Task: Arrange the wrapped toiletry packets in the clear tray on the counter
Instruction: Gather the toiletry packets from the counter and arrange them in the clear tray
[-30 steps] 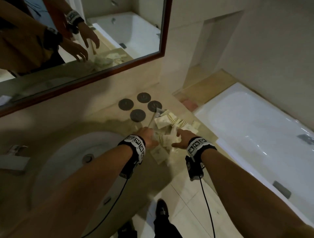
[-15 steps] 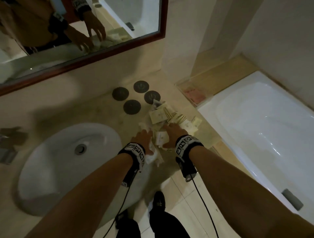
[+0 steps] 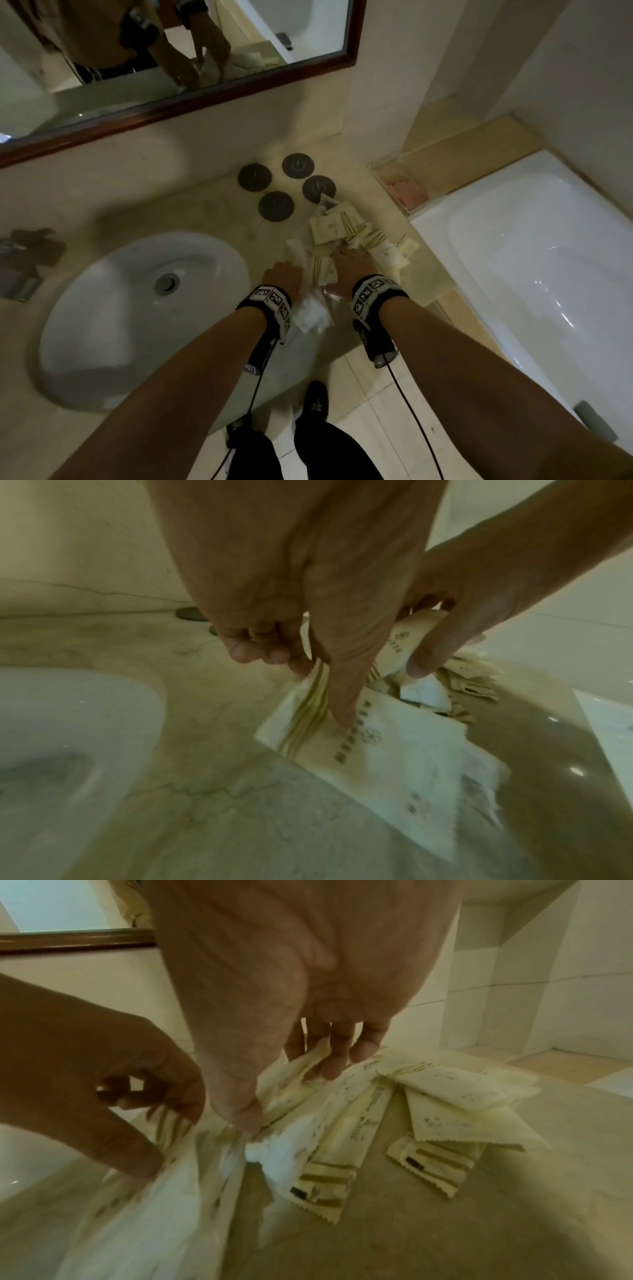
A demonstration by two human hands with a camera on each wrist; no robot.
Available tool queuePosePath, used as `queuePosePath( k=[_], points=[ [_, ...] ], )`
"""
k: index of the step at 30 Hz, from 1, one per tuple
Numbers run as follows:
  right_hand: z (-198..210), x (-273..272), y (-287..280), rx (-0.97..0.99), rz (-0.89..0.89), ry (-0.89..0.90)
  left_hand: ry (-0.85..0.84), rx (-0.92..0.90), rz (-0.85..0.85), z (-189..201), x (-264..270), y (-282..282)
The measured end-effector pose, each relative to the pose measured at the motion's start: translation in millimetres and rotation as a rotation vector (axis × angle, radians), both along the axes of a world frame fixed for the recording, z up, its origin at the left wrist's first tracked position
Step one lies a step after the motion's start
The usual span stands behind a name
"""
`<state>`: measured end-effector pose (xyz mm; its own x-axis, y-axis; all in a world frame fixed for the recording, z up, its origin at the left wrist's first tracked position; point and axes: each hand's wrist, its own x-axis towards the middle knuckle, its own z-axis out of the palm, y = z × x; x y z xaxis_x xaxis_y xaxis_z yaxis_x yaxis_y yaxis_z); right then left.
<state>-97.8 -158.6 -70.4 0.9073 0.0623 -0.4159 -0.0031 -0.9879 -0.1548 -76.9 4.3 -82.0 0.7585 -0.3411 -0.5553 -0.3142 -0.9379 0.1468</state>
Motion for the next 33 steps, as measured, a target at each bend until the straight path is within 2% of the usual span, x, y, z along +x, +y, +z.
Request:
queuePosePath(
  k=[6, 10, 16, 24, 33],
  points=[
    [15.0, 5.6, -3.2, 0.037, -0.016, 0.020, 0.110, -0.121, 0.102, 13.9, 5.4, 13.6],
    [30.2, 12.1, -1.7, 0.034, -0.008, 0.056, 0.092, -0.179, 0.139, 25.0, 6.5, 22.7],
    [59.1, 29.8, 20.1, 0.047, 0.023, -0.021, 0.012, -0.251, 0.191, 47.0, 8.7, 55.6],
    [74.9, 33.6, 107.7, 0.053, 0.129, -0.077, -0.112, -0.262, 0.332, 70.5, -0.5, 145.0],
    [98.6, 37.9, 241.5, 0.102, 0.270, -0.136, -0.183, -0.289, 0.508, 91.3, -19.6, 286.0]
  ],
)
